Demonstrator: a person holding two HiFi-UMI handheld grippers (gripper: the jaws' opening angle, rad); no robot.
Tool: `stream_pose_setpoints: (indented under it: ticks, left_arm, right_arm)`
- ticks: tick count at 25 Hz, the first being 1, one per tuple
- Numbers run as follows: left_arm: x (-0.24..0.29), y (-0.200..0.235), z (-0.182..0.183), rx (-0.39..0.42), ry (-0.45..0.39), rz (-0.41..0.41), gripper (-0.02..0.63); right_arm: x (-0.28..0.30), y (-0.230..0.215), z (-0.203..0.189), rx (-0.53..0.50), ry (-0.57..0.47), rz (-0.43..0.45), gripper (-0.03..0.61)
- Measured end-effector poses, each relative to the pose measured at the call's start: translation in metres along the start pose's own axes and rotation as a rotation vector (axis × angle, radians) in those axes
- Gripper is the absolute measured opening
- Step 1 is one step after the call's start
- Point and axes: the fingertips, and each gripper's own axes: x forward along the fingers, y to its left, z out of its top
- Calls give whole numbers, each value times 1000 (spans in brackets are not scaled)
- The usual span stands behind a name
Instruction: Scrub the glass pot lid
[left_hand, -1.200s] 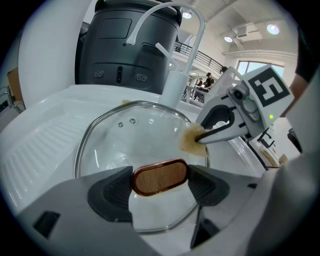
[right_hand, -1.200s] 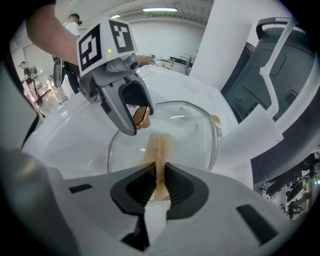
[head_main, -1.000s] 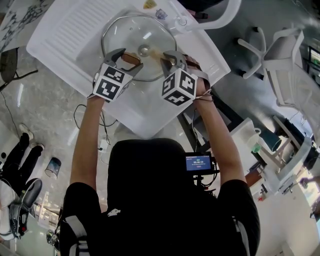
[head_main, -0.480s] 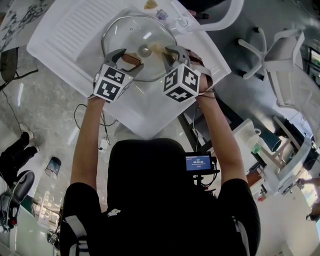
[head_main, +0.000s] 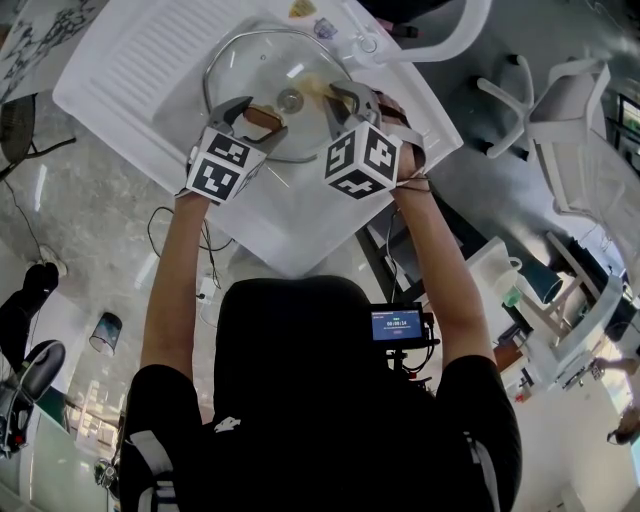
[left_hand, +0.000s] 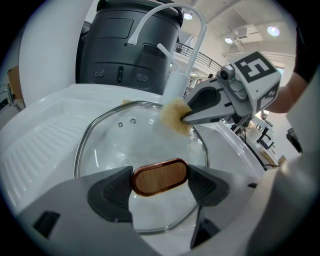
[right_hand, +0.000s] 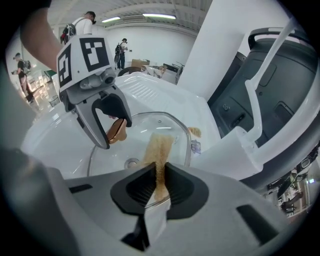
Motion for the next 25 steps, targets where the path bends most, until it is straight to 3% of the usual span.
stream_pose_setpoints:
  ticks: [11, 25]
  left_arm:
    - [0, 0, 0, -3, 3, 1, 319]
    - [1, -1, 0, -2, -2, 8, 319]
  right_arm:
    - [-1, -7, 4, 8, -14, -52, 31]
    - [1, 14, -9, 31, -4, -21, 31]
